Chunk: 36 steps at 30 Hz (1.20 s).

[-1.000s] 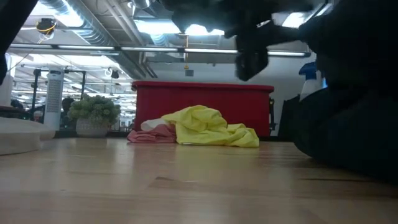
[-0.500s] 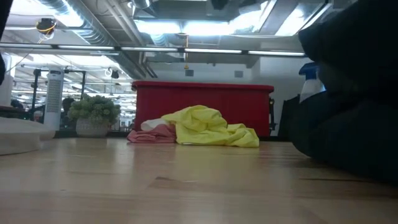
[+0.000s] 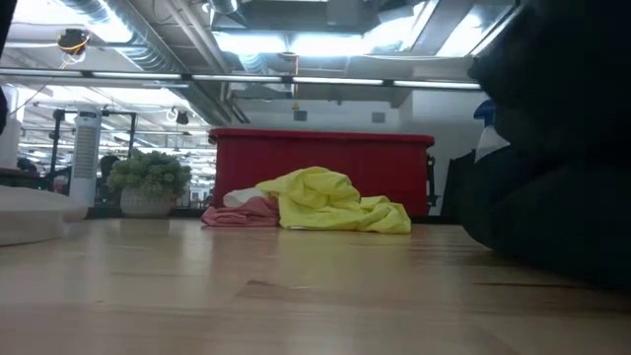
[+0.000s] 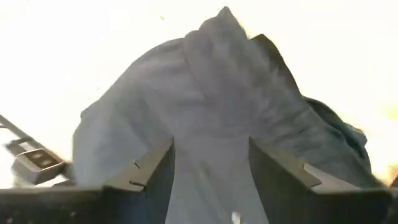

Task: Fold laundry
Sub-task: Stack the dark blue short on top of the black jean

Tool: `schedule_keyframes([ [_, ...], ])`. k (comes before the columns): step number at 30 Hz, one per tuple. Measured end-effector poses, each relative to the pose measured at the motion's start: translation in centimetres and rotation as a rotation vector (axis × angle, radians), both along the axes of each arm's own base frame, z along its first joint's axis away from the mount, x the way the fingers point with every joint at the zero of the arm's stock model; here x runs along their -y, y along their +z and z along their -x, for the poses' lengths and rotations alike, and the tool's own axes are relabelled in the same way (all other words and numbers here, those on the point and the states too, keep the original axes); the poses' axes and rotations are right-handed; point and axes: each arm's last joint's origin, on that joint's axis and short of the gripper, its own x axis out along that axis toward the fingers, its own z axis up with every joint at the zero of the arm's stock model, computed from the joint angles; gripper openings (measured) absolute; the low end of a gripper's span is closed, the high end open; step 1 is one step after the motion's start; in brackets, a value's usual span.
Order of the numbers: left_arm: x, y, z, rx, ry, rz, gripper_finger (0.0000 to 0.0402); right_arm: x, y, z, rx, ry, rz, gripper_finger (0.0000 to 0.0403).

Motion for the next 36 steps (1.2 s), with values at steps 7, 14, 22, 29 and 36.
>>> schedule_keyframes([
  [7,0.2,-0.1,0.0,0.002,-0.01,-0.005,0.0109,-0.9,0.7,0.9,0.033,-0.015,-0.021,0.0195],
  [14,2.4,-3.6,-2.5,0.005,-0.1,-0.005,0.0086,-3.2,0.5,3.2,0.065,-0.076,-0.072,0.0112],
  [22,1.9,-7.8,-5.7,-0.033,-0.139,0.114,0.0003,-6.0,-1.9,3.0,0.056,-0.11,-0.104,0.0014],
  [29,1.9,-10.4,-7.4,-0.074,-0.146,0.113,0.0,-7.8,-4.2,1.9,0.039,-0.108,-0.122,0.0004],
  [36,1.2,-13.5,-8.7,-0.138,-0.077,0.094,0.0,-9.0,-6.9,1.4,-0.088,-0.126,-0.117,0.0001],
])
